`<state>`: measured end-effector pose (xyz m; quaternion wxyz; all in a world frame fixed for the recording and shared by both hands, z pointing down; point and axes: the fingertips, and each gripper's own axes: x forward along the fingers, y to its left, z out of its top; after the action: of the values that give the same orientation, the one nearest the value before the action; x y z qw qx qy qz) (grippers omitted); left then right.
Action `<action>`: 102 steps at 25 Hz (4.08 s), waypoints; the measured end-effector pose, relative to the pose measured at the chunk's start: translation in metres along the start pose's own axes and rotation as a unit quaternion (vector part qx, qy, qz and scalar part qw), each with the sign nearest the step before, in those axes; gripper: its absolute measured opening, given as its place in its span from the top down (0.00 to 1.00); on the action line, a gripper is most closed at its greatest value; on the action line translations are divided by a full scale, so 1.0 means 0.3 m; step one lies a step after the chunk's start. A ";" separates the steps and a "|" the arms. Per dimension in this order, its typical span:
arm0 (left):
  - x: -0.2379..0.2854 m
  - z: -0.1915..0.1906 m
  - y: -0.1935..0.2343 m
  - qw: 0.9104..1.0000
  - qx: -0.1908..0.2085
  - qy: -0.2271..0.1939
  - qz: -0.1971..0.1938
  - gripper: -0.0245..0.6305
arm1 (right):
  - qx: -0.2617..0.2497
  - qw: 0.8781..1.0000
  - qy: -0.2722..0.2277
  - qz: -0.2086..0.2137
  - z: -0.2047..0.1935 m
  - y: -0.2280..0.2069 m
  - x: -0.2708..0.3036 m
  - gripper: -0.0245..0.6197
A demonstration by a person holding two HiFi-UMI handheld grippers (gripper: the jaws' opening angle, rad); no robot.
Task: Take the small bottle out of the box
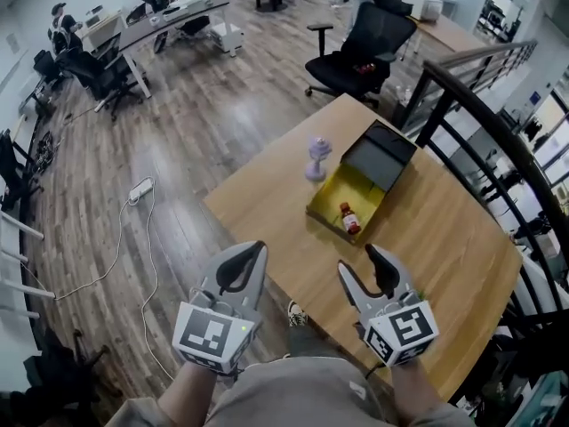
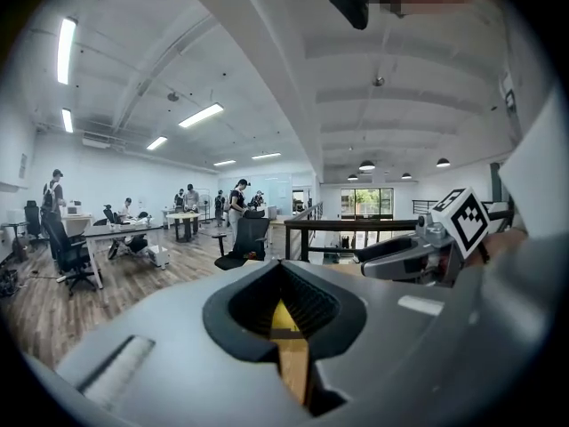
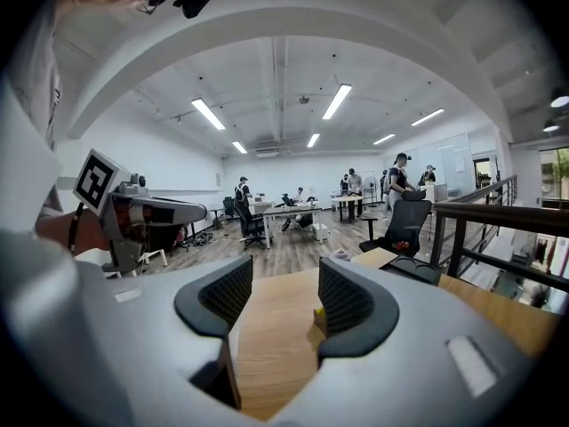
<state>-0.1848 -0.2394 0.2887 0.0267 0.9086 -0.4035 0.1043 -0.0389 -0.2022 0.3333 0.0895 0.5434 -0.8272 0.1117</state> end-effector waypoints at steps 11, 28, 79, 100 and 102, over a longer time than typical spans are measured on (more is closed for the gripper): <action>0.453 -0.088 0.028 0.996 0.014 0.064 -0.063 0.96 | 0.026 0.996 0.076 -0.034 -0.129 -0.356 0.239 0.63; 0.796 -0.357 0.005 0.974 0.023 0.159 -0.161 0.96 | 0.063 0.975 0.200 -0.070 -0.455 -0.551 0.448 0.62; 1.121 -0.653 0.088 0.901 0.072 0.227 -0.364 0.96 | 0.094 0.886 0.422 -0.167 -0.813 -0.686 0.721 0.62; 1.010 -0.111 -0.226 0.894 0.099 0.073 -0.432 0.96 | 0.123 0.904 0.113 -0.394 -0.127 -0.624 0.124 0.62; 0.991 -0.066 -0.273 0.888 0.102 0.062 -0.444 0.96 | 0.122 0.896 0.089 -0.418 -0.076 -0.603 0.044 0.62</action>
<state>0.0664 -0.3979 0.3737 0.0018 0.9823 0.0574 0.1782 0.1229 -0.2769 0.3746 0.1340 0.8335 -0.4925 0.2114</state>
